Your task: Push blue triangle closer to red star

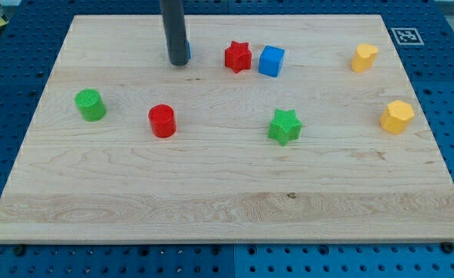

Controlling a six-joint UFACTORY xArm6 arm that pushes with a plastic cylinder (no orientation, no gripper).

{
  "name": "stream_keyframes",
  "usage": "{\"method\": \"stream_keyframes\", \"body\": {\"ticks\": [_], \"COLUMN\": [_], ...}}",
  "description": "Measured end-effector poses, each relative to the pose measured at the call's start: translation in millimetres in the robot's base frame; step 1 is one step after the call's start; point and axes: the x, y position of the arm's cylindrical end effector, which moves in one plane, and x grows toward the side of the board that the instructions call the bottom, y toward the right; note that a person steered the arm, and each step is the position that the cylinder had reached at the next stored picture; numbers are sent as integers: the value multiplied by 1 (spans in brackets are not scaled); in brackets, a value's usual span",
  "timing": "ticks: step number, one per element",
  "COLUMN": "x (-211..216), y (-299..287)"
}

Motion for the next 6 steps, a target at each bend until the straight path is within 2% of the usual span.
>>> {"method": "stream_keyframes", "body": {"ticks": [1, 2, 3, 5, 6], "x": [-9, -35, -50, -5, 2], "y": [-54, -80, -62, 48, 74]}}
